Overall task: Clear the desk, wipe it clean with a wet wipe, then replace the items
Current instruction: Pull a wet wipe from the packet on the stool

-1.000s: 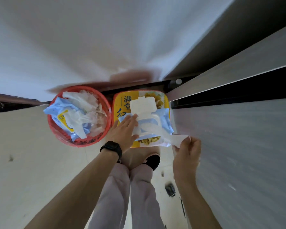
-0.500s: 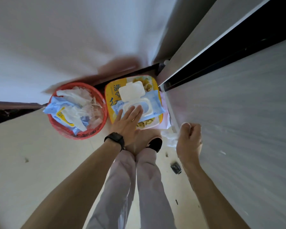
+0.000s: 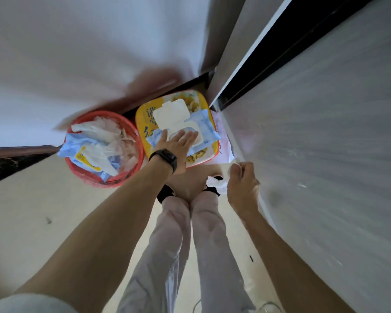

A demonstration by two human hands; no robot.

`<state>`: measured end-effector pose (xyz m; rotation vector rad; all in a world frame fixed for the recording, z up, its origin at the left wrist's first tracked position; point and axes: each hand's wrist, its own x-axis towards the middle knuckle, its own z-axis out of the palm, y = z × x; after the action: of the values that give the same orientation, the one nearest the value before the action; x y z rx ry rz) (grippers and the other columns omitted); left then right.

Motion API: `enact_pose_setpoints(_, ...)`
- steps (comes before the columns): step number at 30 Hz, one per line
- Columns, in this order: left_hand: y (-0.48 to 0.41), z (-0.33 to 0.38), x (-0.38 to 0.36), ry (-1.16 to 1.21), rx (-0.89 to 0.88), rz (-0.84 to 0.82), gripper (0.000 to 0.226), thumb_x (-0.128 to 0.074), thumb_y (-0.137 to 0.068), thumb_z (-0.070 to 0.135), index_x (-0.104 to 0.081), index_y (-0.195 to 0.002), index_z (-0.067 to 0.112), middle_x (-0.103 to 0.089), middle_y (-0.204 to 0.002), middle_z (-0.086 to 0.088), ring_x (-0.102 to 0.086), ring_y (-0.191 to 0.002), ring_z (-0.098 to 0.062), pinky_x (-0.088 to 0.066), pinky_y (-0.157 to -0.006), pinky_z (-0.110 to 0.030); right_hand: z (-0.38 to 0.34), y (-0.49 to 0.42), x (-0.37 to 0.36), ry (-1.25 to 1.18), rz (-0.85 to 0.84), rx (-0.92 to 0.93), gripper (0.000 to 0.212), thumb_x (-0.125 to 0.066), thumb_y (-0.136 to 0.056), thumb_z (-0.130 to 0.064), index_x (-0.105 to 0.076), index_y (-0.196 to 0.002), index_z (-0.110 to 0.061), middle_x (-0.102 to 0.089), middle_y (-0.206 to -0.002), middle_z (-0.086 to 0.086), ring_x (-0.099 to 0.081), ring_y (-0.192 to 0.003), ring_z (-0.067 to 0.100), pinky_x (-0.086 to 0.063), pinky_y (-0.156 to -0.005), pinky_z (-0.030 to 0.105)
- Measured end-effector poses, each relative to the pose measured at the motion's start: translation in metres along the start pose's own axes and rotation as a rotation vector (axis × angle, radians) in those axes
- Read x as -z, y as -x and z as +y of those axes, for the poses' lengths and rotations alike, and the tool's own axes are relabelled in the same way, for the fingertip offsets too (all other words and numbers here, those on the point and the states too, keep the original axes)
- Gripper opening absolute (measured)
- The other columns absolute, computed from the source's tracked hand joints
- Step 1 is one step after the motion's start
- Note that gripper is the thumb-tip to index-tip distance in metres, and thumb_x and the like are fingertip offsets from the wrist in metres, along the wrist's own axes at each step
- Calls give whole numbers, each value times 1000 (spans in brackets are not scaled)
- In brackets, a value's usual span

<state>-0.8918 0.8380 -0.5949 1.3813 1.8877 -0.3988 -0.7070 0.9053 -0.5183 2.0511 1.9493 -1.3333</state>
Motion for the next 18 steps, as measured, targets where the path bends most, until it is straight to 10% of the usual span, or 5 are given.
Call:
enact_pose_setpoints(5, 0, -27, 8, 430, 224, 455, 67, -59, -87, 26, -35, -148, 18, -34, -156, -6, -33, -141, -27, -30, -114, -43, -6, -2, 4, 0, 10, 75, 12, -47, -99, -23, -51, -94, -13, -59, -77, 1, -50, -72, 27, -35, -63, 35)
enact_pose_setpoints(11, -30, -61, 28, 1724, 616, 365, 88, -67, -89, 22, -12, -157, 21, -30, -156, -6, -50, -124, -29, -53, -94, -37, 1, -8, -8, 34, -33, 47, 13, -47, -99, -22, -48, -88, -15, -54, -70, -10, -49, -67, 22, -30, -62, 33)
enact_pose_setpoints(14, -7, -36, 34, 1408, 534, 601, 51, -59, -95, 35, -46, -142, 19, -52, -132, 1, -54, -107, -15, -45, -73, -8, 4, -3, -13, 26, -34, 13, 14, -47, -99, -23, -47, -87, -16, -54, -70, -10, -49, -68, 22, -30, -61, 32)
enact_pose_setpoints(18, 20, -4, -6, 552, 88, 478, 54, -45, -95, 48, -43, -145, 27, -44, -150, 2, -41, -137, -19, -35, -110, -42, 4, 3, -15, 19, -25, 1, 15, -48, -99, -24, -51, -93, -11, -60, -79, 0, -53, -74, 26, -31, -61, 31)
